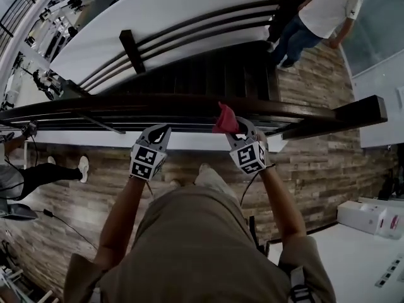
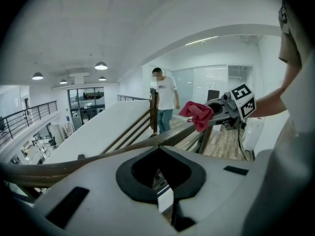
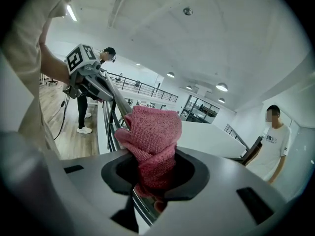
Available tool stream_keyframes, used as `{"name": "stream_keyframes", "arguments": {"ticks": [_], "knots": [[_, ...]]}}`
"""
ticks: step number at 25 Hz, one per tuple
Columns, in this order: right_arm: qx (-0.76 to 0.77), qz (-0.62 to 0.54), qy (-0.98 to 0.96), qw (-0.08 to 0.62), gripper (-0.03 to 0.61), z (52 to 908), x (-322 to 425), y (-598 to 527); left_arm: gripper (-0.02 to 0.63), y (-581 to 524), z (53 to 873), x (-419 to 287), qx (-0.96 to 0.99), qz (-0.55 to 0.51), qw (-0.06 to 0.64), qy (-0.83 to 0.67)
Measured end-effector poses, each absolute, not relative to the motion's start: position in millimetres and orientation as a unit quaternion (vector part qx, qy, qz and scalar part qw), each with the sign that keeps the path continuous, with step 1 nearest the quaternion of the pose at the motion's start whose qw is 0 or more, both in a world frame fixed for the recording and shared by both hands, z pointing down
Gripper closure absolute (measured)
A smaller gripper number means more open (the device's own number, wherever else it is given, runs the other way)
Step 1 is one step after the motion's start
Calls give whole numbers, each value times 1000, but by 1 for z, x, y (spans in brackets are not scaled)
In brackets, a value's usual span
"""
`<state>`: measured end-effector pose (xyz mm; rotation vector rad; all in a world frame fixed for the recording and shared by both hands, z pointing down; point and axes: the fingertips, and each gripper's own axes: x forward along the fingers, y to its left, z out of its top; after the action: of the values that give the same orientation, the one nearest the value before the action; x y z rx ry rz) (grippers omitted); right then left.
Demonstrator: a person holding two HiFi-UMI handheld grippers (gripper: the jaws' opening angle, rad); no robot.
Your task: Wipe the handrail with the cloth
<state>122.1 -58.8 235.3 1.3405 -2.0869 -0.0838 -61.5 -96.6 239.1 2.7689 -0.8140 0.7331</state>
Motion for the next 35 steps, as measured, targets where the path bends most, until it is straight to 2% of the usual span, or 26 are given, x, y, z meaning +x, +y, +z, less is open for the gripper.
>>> {"name": "stream_keyframes", "arguments": {"ticks": [6, 16, 25, 35], "knots": [[478, -13, -811, 337, 454, 249, 173, -78, 598, -115, 236, -4, 918, 256, 89, -289], [414, -22, -837, 358, 454, 280, 217, -83, 598, -114, 266, 61, 908, 272, 78, -310], [380, -34, -853, 356, 454, 287, 235, -81, 598, -102, 278, 88, 898, 285, 76, -327], [391, -46, -861, 323, 454, 269, 236, -70, 598, -79, 273, 97, 895, 295, 69, -327]]}}
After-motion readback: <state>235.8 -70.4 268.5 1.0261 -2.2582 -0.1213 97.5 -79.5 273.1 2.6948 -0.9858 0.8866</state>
